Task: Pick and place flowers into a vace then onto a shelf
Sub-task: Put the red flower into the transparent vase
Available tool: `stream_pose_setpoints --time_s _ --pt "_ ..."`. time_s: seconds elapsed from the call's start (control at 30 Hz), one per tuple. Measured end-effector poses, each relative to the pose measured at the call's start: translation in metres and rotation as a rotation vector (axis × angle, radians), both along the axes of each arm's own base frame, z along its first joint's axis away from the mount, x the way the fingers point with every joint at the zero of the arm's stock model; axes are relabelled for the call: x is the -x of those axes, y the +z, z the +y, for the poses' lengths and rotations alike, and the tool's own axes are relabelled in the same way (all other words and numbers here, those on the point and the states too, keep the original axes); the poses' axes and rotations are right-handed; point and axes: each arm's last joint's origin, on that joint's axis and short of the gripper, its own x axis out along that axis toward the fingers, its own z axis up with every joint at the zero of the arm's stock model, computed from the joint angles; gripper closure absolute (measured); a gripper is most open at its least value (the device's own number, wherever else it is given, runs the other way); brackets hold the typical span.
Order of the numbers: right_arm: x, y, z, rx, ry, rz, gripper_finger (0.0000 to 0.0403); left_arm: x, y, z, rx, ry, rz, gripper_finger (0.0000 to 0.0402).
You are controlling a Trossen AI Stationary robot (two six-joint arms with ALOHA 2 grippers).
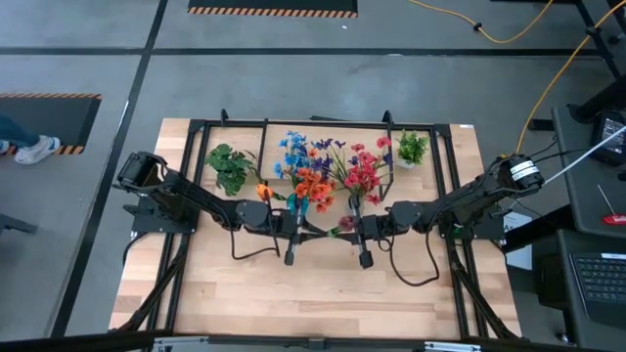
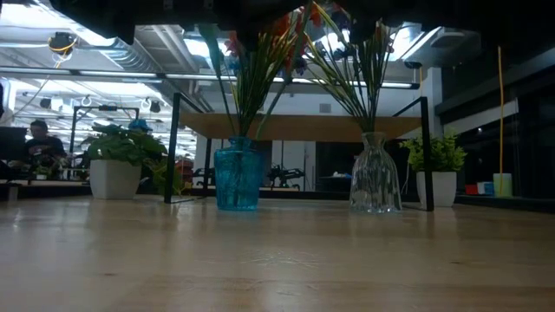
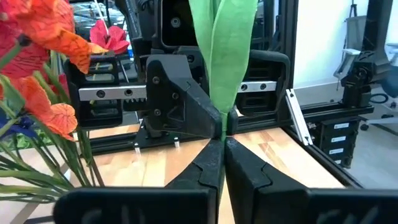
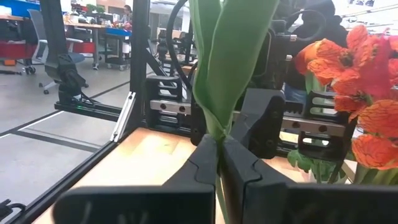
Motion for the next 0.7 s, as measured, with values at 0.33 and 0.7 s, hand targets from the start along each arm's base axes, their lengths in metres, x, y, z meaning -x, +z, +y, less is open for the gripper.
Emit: stream_pose_setpoints --time_s 0.33,0.7 --pt "0.004 0.001 0.004 -0.028 0.019 0.032 0.0401 0.007 0.0 -0.024 -0.004 -0.073 0.005 0.0329" --pt "0.035 0.028 0.016 -0.023 -0.037 0.072 0.0402 0.039 0.021 -0.045 -0.055 -0.031 0.12 0.0297"
